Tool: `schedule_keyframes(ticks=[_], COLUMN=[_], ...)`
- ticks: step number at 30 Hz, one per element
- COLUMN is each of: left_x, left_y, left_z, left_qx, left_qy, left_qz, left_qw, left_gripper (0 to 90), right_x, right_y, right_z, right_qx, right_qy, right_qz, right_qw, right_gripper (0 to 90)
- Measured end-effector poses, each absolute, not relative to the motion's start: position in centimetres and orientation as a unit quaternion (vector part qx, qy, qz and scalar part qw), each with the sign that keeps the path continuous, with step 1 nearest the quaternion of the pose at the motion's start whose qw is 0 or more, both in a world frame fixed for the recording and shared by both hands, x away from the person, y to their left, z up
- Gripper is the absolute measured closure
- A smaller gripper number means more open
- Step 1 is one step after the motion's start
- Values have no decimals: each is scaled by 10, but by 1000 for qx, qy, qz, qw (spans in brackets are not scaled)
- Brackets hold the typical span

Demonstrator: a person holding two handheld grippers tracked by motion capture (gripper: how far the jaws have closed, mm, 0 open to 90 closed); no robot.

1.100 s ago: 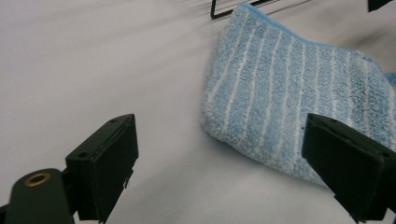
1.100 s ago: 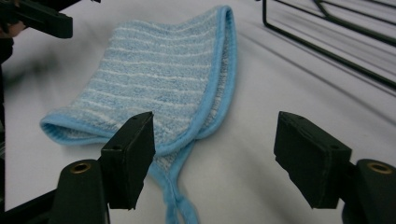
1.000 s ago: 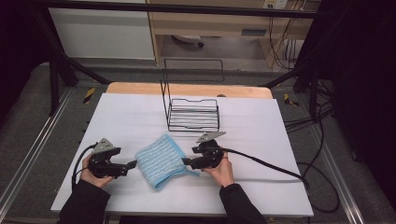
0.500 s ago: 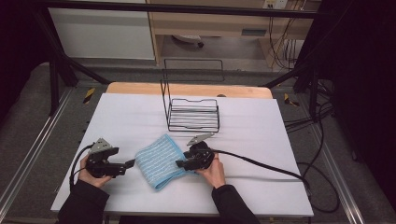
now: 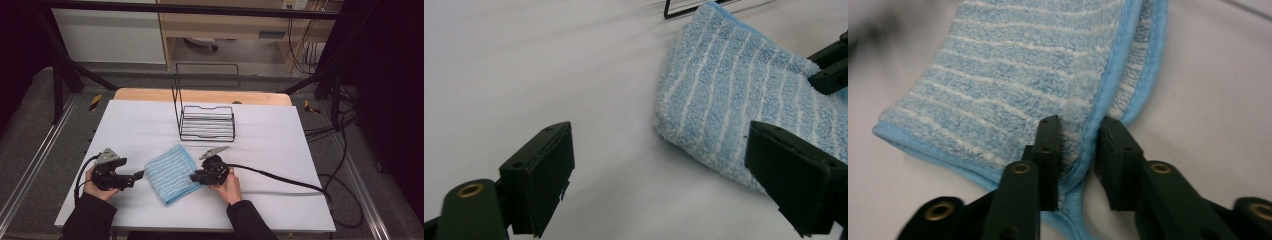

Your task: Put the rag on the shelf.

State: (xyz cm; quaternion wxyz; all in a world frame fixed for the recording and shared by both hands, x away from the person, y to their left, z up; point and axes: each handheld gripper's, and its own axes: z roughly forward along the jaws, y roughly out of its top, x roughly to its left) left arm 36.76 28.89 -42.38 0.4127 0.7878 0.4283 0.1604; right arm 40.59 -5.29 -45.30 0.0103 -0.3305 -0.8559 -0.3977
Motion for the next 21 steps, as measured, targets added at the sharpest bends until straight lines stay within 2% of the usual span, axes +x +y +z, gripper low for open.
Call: schedule_keyframes(ticks=[7, 17, 21], left_x=[367, 367, 368], left_y=[290, 289, 288], left_z=[-423, -423, -424], left_qx=[786, 786, 787], left_qy=[430, 429, 429], left_qz=[162, 162, 161], left_qw=[414, 415, 414], left_gripper=[127, 127, 127], right_x=[398, 373, 374], right_y=[-53, -64, -61], right_z=[-450, -439, -447], right_qx=[-353, -375, -374], right_qy=[-844, -836, -836], right_qz=[-404, -400, -402], right_qw=[8, -12, -15], right_gripper=[836, 840, 822])
